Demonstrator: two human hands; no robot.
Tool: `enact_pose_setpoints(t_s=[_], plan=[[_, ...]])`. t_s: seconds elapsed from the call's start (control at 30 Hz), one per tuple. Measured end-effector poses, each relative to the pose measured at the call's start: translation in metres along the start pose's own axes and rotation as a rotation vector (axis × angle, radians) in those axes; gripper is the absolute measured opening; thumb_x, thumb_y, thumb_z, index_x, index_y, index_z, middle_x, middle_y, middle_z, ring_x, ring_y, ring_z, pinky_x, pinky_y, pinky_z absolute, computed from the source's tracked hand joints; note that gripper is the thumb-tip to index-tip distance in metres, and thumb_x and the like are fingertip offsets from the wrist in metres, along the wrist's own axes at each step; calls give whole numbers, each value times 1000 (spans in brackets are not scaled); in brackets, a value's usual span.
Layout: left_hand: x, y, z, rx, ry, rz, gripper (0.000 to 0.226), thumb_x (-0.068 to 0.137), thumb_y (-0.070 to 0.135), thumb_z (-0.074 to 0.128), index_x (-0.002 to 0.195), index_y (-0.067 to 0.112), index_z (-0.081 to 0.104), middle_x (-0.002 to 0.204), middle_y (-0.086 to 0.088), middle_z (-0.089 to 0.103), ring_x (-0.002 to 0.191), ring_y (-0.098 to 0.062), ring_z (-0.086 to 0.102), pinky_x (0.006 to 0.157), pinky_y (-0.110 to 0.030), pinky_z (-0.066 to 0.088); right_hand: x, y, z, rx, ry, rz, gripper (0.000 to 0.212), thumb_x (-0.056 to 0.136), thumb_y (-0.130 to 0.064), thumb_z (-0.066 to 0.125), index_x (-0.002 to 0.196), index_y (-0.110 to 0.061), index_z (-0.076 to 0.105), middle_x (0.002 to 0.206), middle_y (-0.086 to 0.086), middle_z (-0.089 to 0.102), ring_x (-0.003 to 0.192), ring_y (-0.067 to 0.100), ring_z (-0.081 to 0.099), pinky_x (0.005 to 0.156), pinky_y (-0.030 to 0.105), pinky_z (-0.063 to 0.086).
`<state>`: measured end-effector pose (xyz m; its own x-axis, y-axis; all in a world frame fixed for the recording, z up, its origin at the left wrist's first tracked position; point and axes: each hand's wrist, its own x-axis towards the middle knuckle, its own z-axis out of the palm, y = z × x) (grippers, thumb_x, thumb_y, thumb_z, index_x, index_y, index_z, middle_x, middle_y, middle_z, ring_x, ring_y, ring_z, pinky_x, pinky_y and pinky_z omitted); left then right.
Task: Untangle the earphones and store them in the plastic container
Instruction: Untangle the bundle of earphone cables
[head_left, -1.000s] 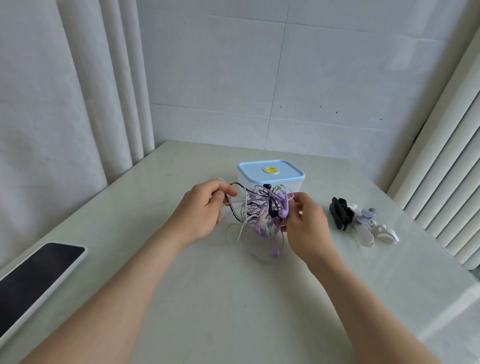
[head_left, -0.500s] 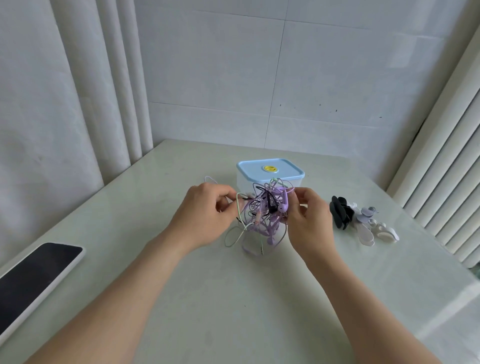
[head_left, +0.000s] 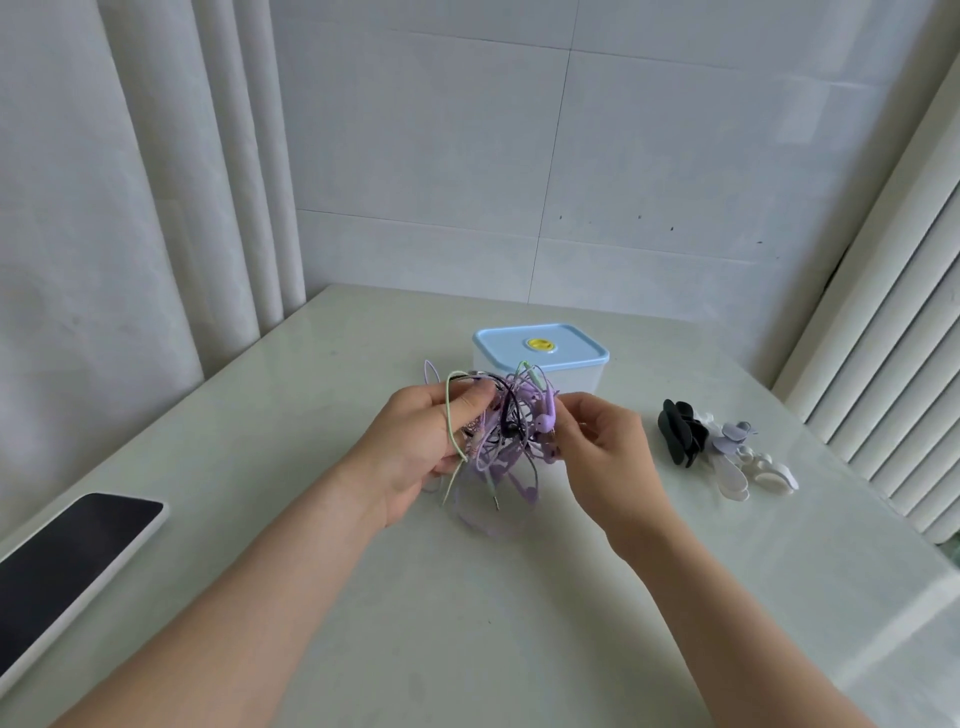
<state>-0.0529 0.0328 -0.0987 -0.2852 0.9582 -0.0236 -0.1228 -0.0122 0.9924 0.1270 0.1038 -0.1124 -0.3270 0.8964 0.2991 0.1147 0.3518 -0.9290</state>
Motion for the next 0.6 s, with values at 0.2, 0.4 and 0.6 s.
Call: enact_pose_setpoints(t_s=[0.2,0.4,0.6], plan=[[-1,2,4,-14,-37,-33,22,106,28,59,95,14,72,75,5,64,52,-11,28,56,-31,18,2,-3,4,228,29,65,20,111,-24,53,103,-19,71,86,1,75,79,17,64,78,38,51],[-2,2,3,33,-66,-14,16,100,31,67,96,17,73,89,-9,59,61,-15,35,54,-30,23,-1,-4,-4,238,-65,-19,9,100,-20,72,103,-18,81,101,7,80,92,22,73,88,36,57],[-6,4,2,98,-91,-8,17,104,22,61,95,16,74,80,-8,63,53,-14,44,46,-23,25,2,7,2,-413,61,-343,16,92,-19,80,104,-31,80,105,-13,65,101,14,60,81,22,46]])
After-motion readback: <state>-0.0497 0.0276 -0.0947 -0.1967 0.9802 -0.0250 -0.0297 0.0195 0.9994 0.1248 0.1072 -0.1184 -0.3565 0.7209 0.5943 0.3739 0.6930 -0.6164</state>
